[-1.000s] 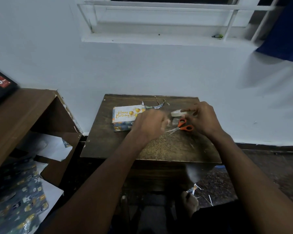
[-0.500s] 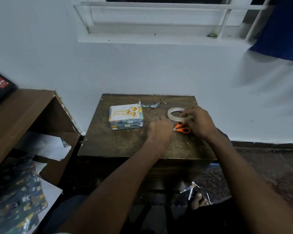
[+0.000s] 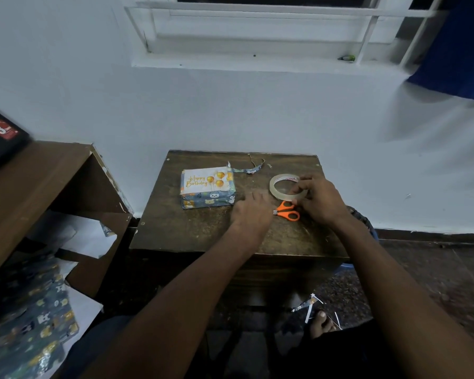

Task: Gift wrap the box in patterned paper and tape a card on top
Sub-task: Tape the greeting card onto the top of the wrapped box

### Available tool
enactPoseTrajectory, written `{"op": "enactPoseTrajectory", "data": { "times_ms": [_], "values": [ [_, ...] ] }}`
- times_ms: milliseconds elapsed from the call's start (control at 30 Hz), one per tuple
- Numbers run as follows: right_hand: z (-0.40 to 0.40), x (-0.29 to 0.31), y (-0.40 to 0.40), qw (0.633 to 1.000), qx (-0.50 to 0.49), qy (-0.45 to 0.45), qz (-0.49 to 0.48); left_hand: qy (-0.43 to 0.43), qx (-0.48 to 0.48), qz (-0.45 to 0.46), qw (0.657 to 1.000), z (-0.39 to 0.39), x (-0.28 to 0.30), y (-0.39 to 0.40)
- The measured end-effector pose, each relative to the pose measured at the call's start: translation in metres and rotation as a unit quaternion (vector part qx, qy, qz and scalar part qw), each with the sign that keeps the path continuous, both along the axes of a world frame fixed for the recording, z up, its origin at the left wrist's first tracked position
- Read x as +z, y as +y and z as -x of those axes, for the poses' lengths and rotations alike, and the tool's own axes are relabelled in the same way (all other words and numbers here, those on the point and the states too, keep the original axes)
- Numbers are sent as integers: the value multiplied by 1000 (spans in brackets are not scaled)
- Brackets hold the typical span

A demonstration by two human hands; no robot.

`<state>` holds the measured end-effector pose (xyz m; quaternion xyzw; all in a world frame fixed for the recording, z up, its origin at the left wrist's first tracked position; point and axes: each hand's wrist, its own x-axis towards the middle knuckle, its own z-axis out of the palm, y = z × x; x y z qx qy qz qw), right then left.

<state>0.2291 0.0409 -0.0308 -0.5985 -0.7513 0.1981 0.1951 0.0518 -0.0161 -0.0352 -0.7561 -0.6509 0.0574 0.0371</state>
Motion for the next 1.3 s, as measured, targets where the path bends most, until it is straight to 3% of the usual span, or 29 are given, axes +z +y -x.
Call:
{"op": "enactPoseTrajectory", "data": {
  "times_ms": [267, 367, 500, 633, 733, 867, 1000, 1167, 1300],
  "values": [
    [5, 3, -18, 995, -66, 78, 0, 16, -52, 27, 998, 22, 21, -6],
    [7, 4, -25, 983, -120, 139, 5, -95, -43, 54, 993, 43, 29, -8],
    [4, 1, -39, 961, -137, 231, 60, -302, -28, 119, 945, 59, 40, -12],
    [2, -3, -54, 897, -185, 388, 104, -382, -56, 115, 915, 47, 46, -14],
    [1, 0, -64, 847, -215, 458, 165, -383, -38, 140, 913, 40, 46, -10],
    [2, 1, -76, 820, -193, 486, 232, -349, -17, 164, 923, 24, 50, -11],
    [2, 2, -74, 771, -228, 535, 260, -320, -16, 169, 932, 15, 50, -9],
    [1, 3, -77, 788, -231, 503, 270, -322, 14, 121, 939, 16, 35, -2],
    [6, 0, -77, 781, -271, 502, 254, -295, 3, 82, 952, 15, 28, 5]
  ]
}}
